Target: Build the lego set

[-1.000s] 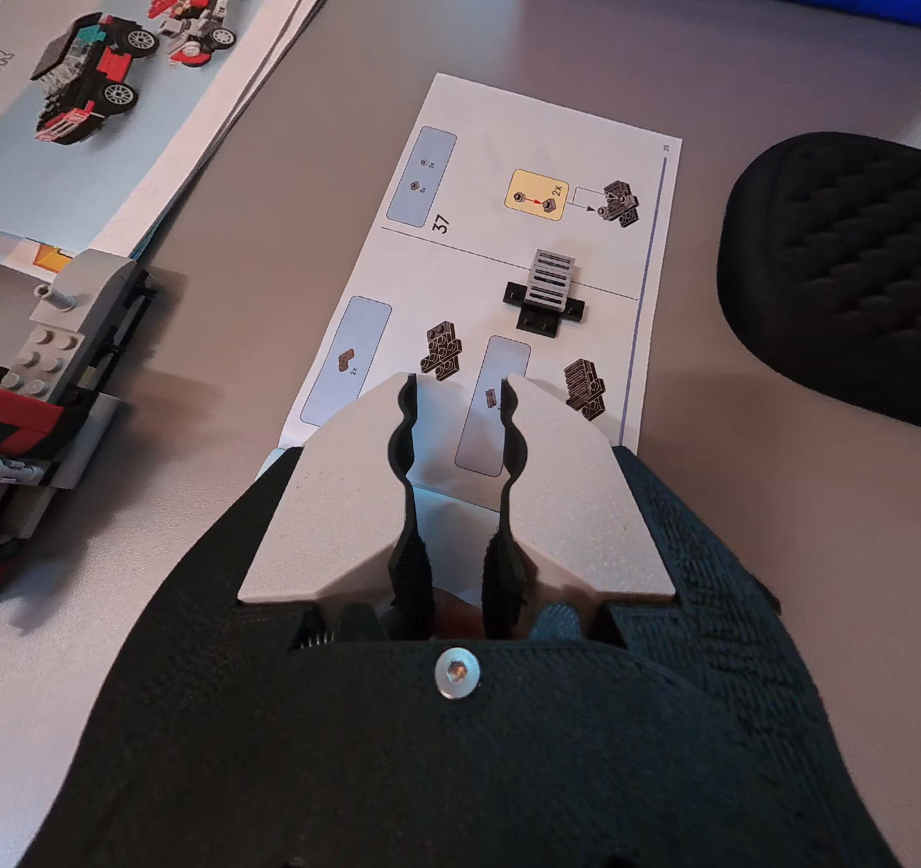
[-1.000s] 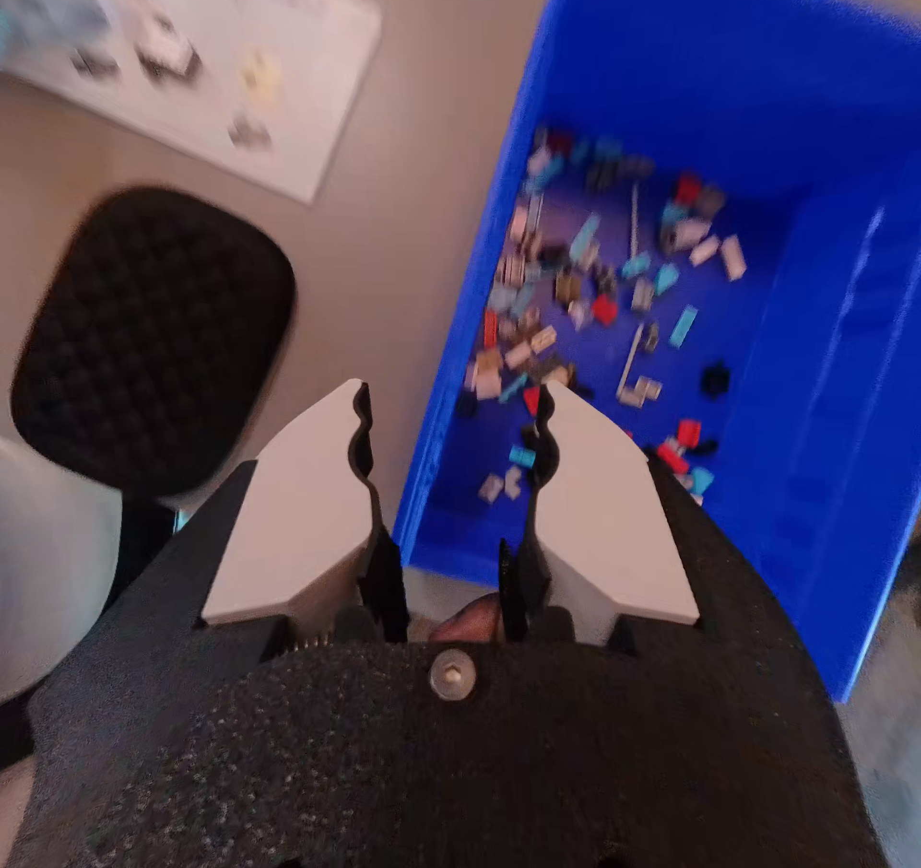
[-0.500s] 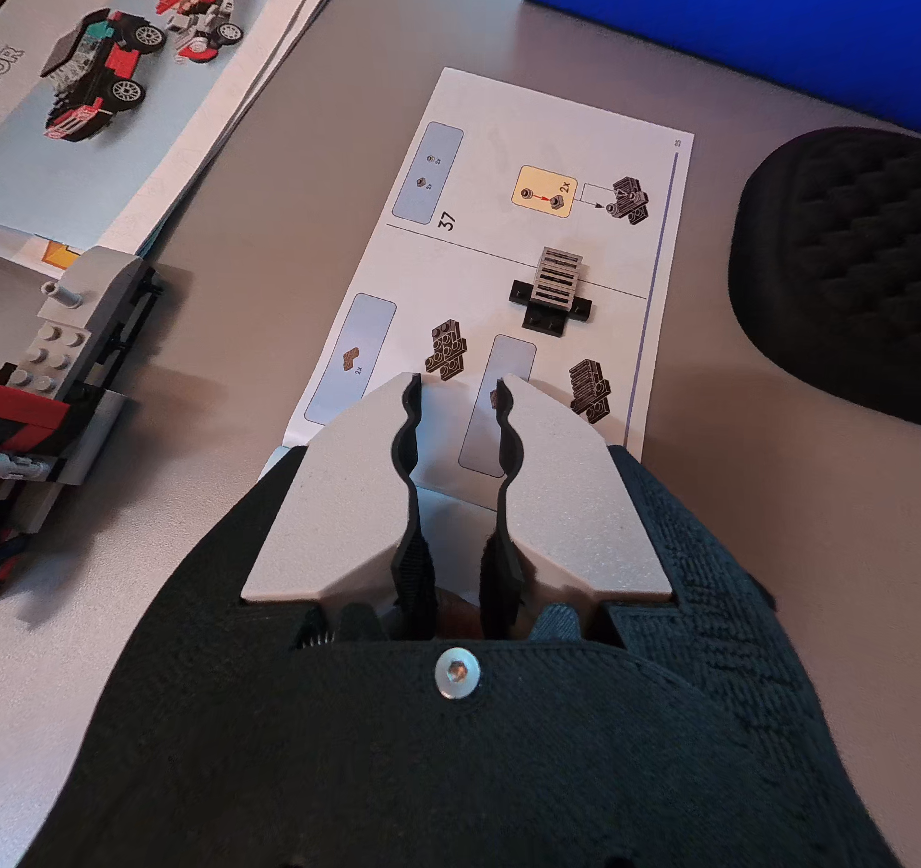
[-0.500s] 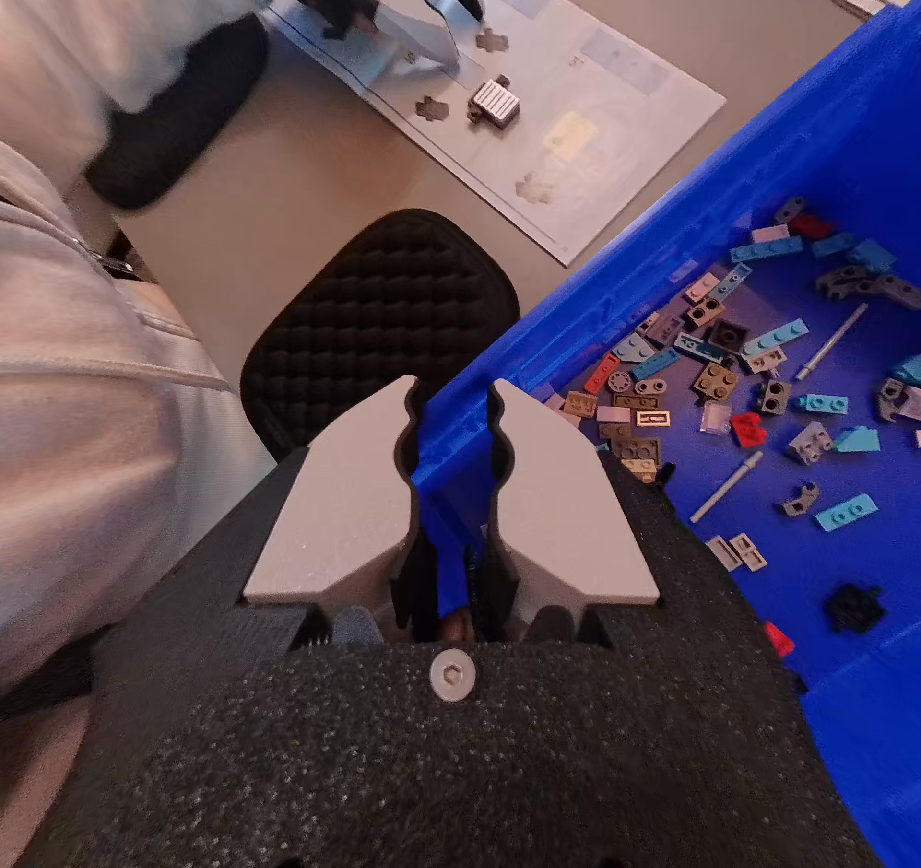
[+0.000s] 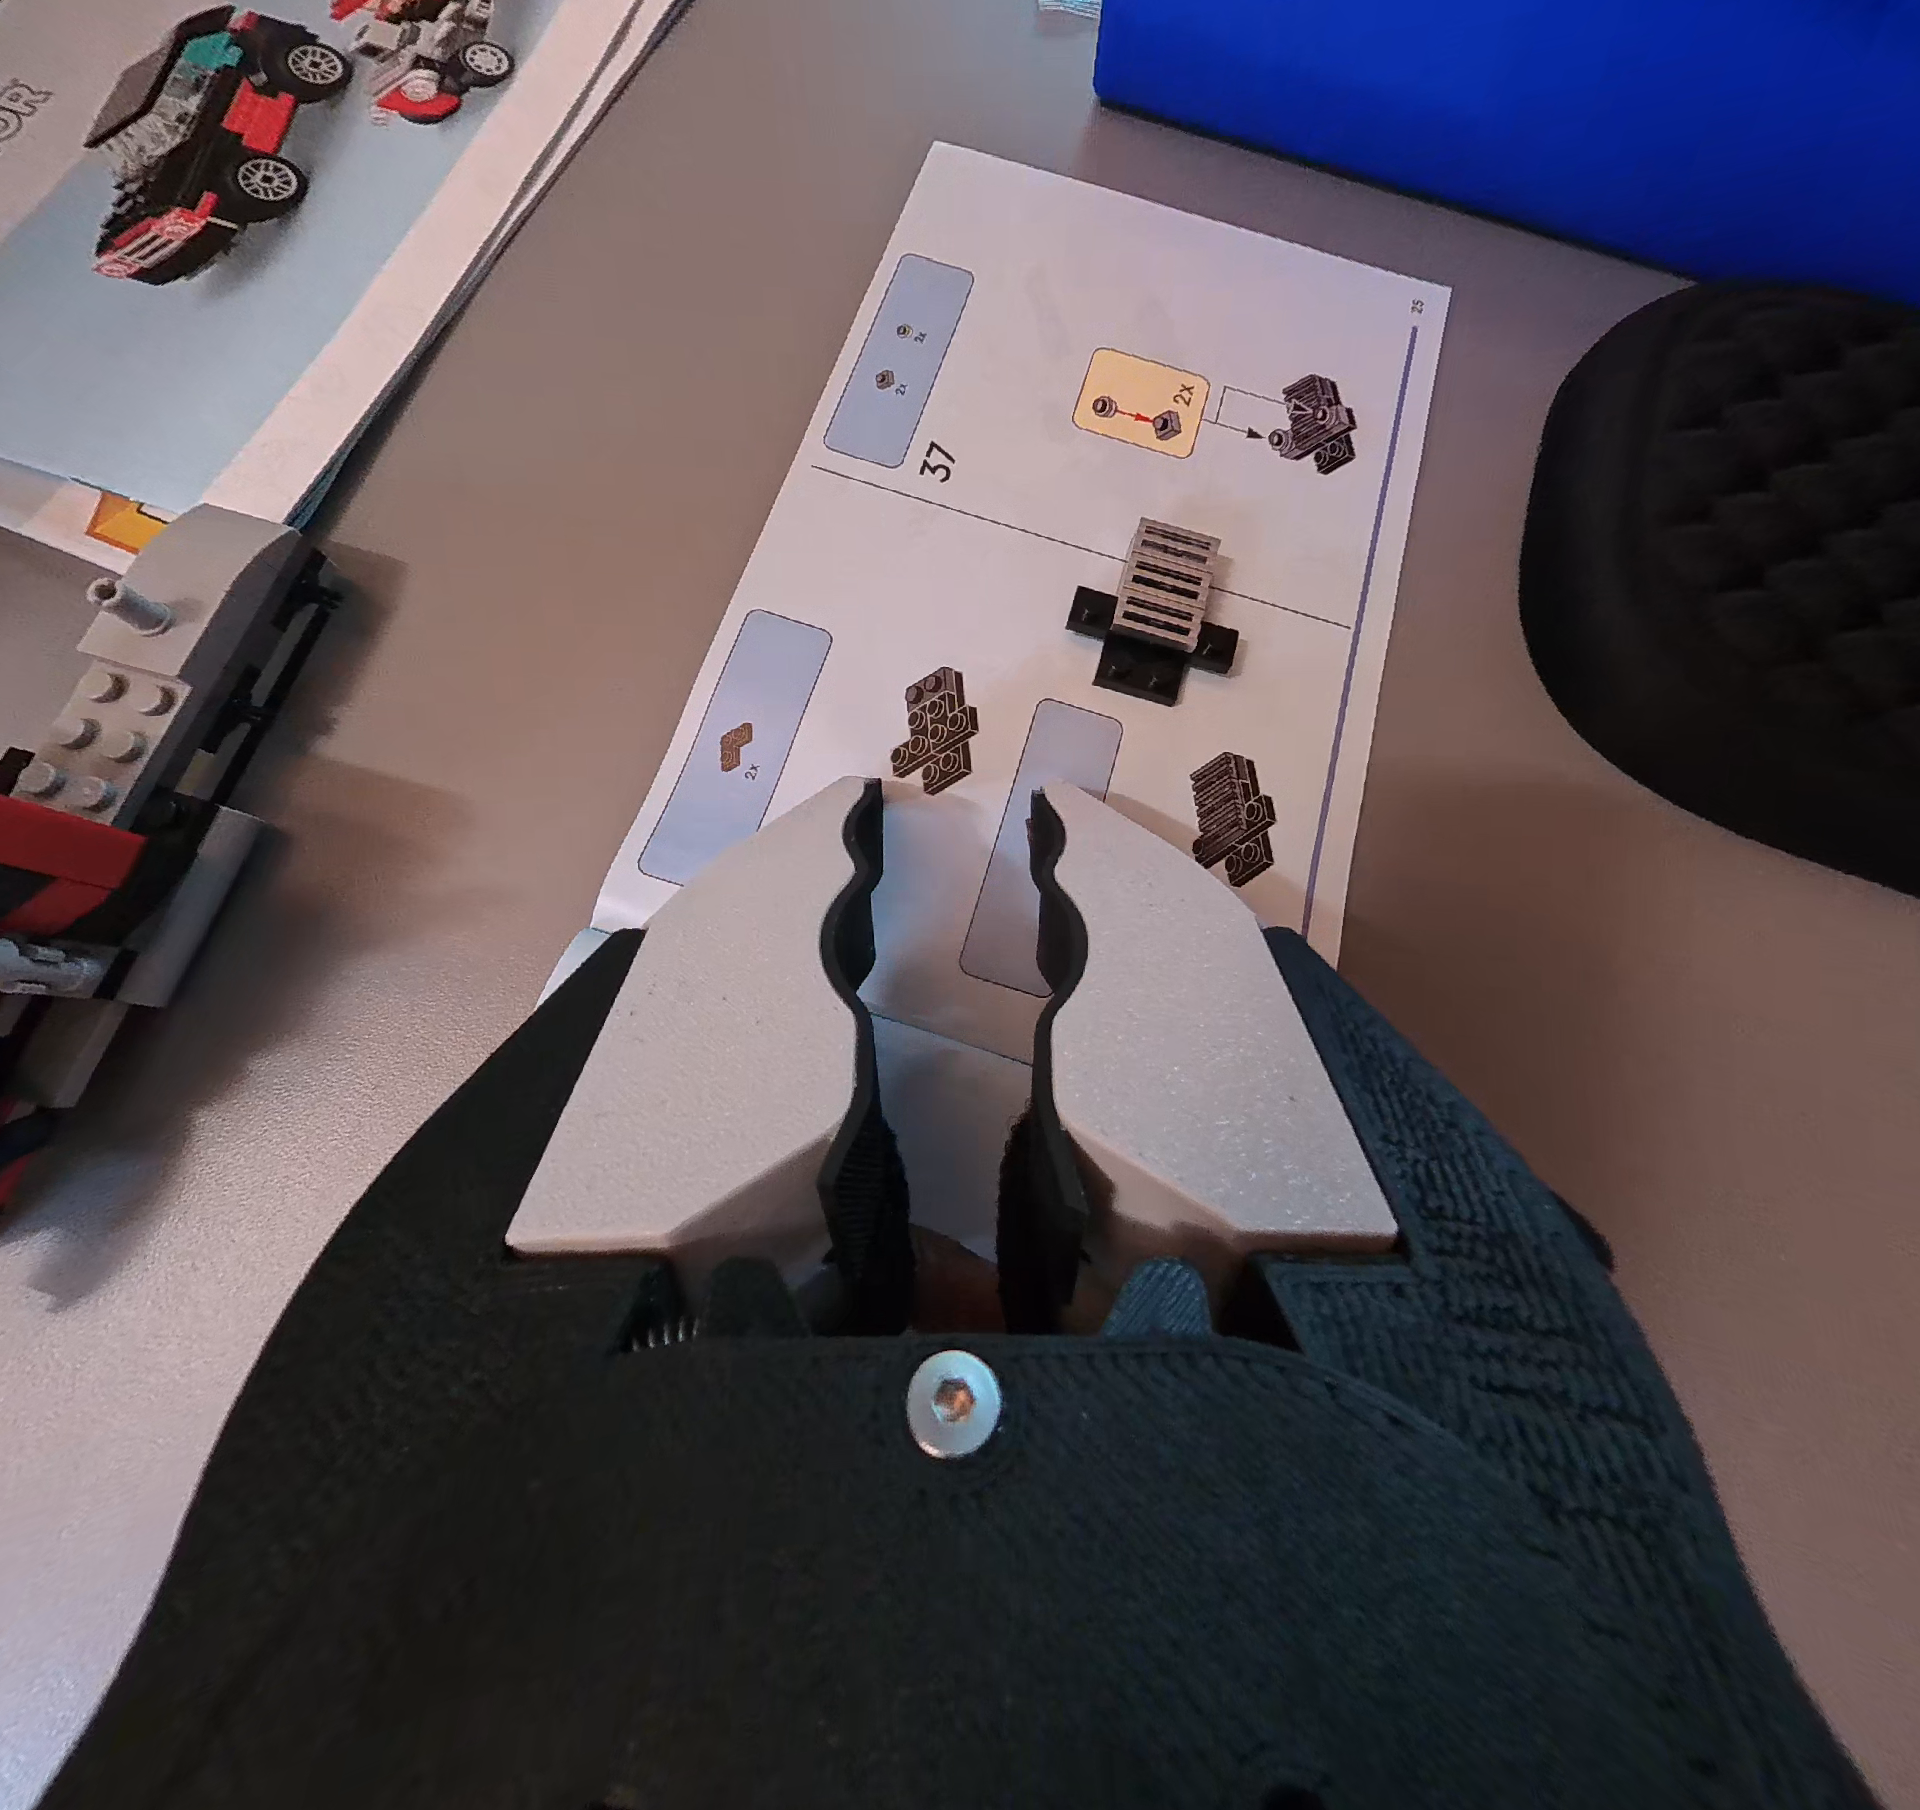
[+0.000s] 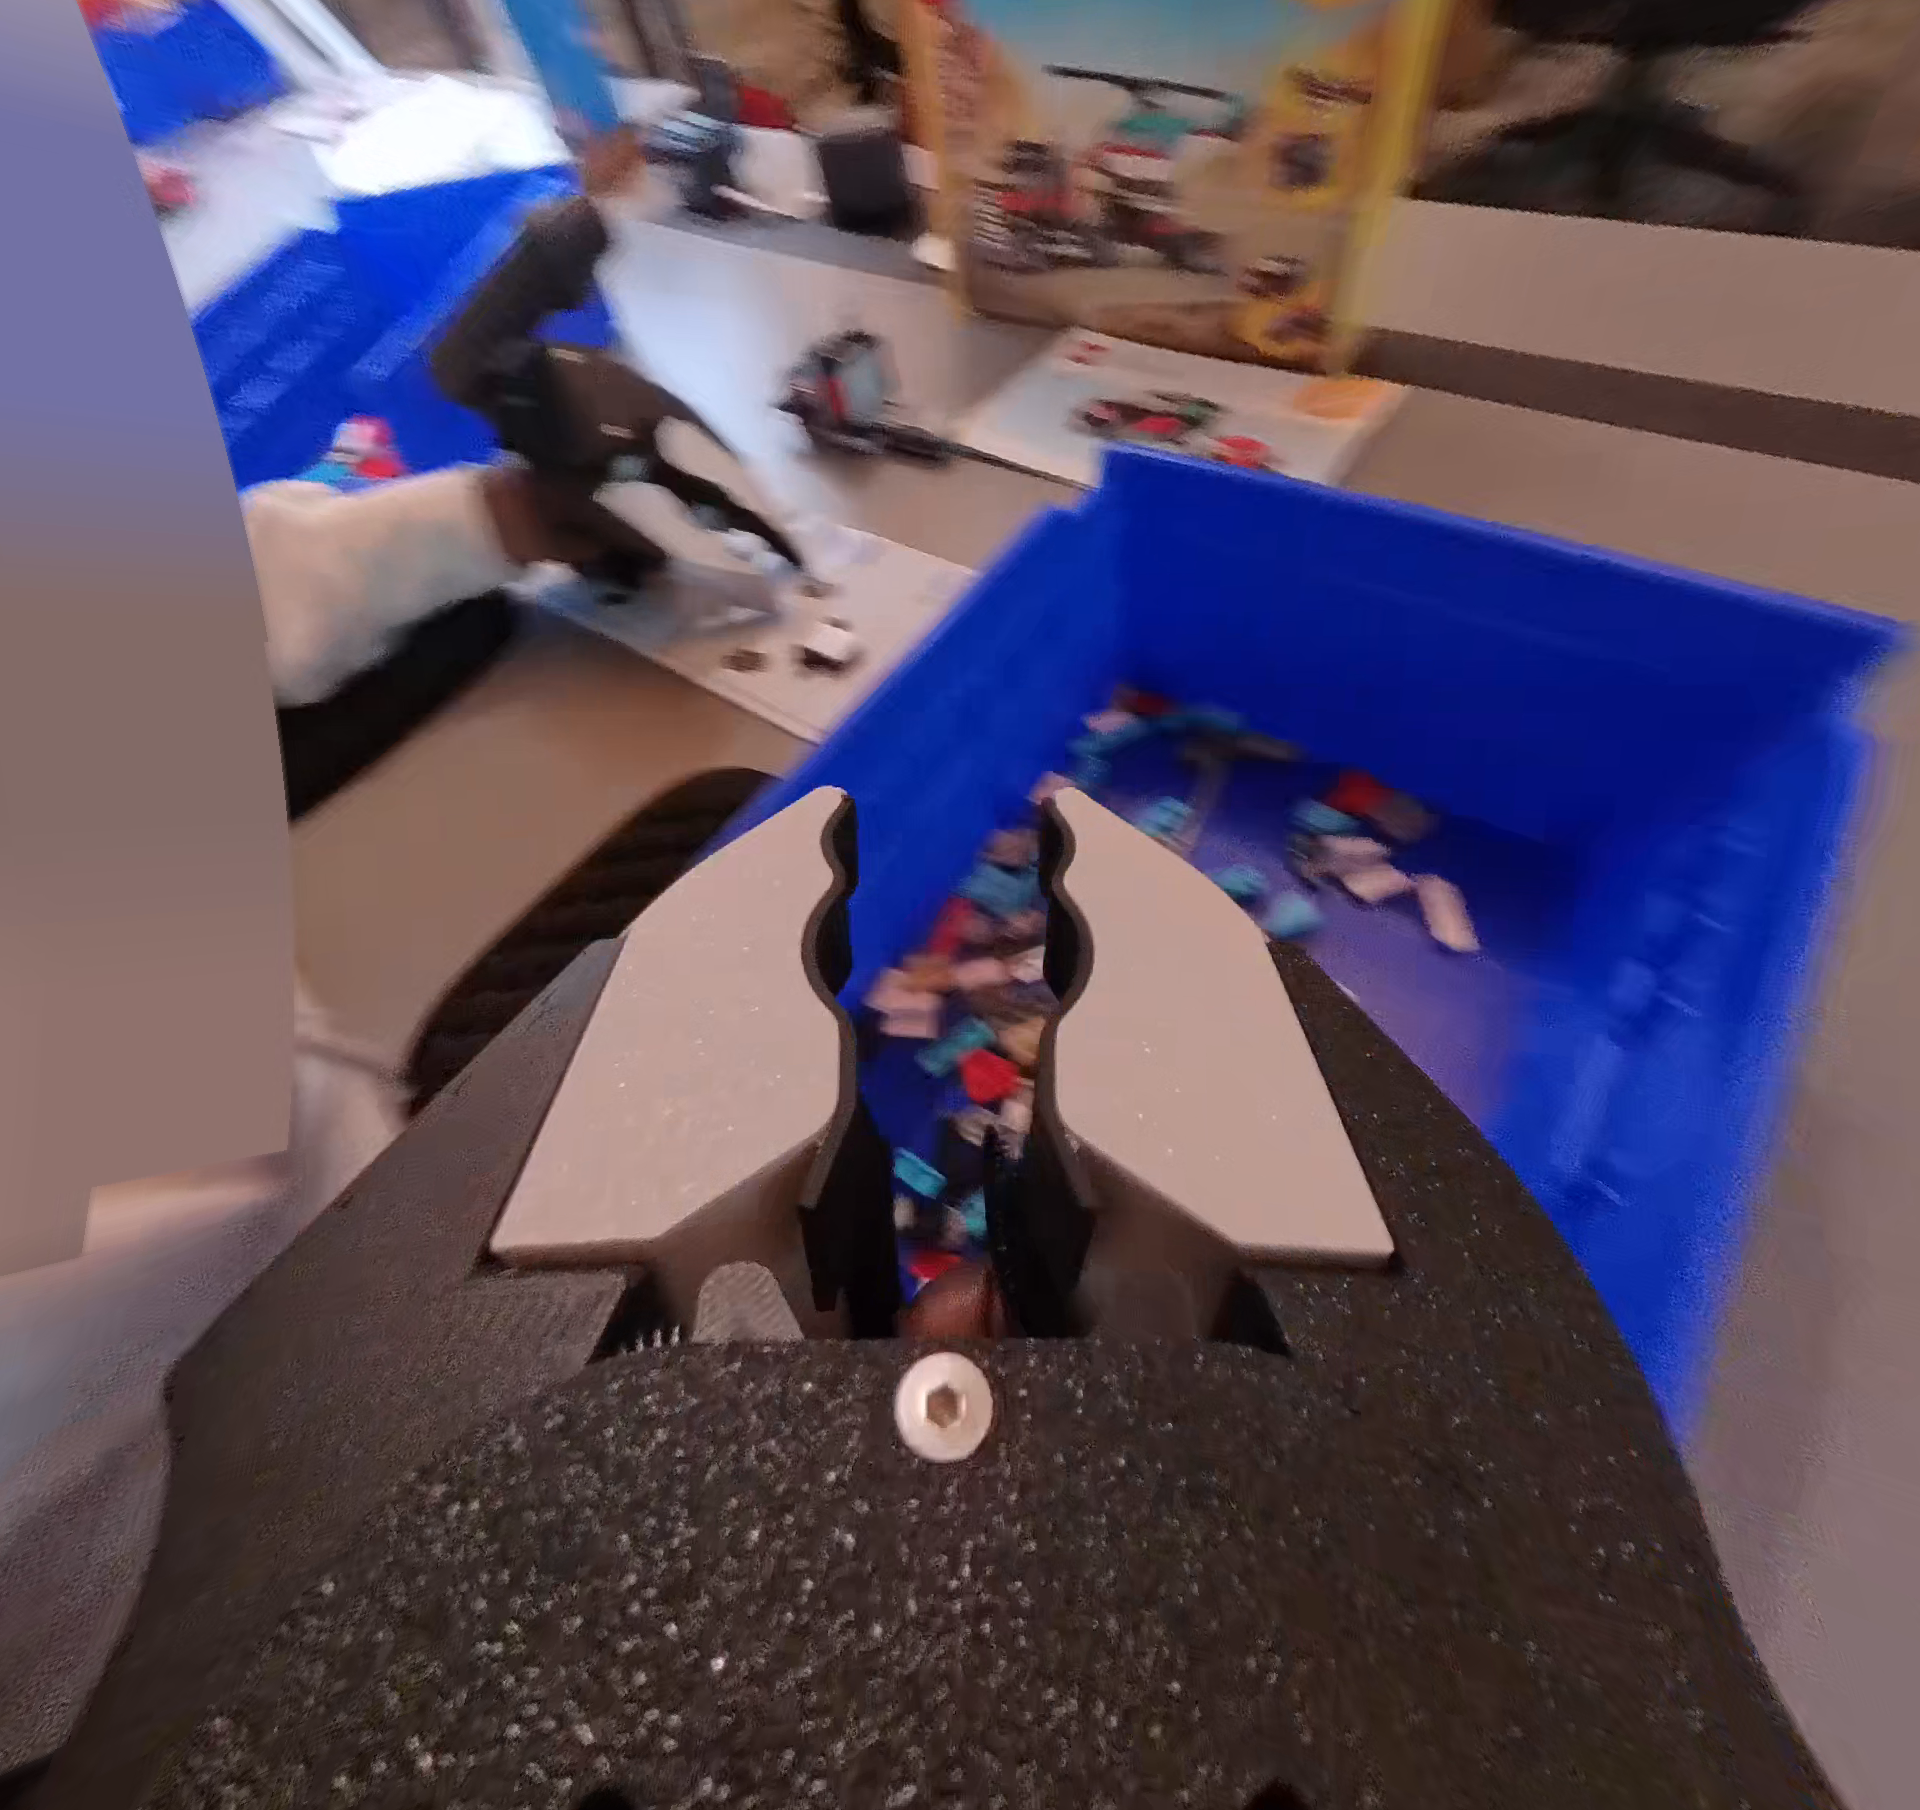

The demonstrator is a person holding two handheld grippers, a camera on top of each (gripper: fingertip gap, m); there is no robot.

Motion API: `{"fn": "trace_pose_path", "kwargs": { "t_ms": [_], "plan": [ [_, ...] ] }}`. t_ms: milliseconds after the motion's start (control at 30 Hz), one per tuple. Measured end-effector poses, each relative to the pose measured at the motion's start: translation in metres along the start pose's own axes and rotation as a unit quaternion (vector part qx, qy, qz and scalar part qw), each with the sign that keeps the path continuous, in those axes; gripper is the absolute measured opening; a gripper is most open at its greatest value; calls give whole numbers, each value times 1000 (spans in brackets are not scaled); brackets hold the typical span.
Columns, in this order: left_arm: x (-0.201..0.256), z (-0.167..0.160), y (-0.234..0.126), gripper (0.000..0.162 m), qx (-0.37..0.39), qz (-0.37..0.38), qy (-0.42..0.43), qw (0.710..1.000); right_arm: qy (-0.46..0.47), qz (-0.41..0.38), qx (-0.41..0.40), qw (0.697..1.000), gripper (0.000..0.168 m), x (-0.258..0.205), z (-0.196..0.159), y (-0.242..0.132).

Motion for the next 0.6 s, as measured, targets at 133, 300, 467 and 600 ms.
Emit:
{"fn": "trace_pose_path", "kwargs": {
  "t_ms": [133, 300, 467, 600],
  "plan": [
    [0, 0, 0, 27, 0, 2, 3, 1000, -18, -62, -45, 997, 34, 32, -19, -7],
    [0, 0, 0, 27, -1, 6, 11, 1000, -46, -20, -119, 992, 32, 28, -54, 3],
    [0, 0, 0, 27, -1, 7, 12, 1000, -75, 32, -226, 971, 28, 22, -90, 4],
    [0, 0, 0, 27, -1, 7, 10, 1000, -72, 61, -286, 954, 24, 12, -104, -6]
  ]
}}
Point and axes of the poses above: each gripper's, where its closed fingertips meet, y out along the fingers, z out of its top, x = y × z across the jaws, the point moved 1 cm from there along -y, back along the fingers, and after that the axes turned 13 degrees about x, right-handed, at the moved point
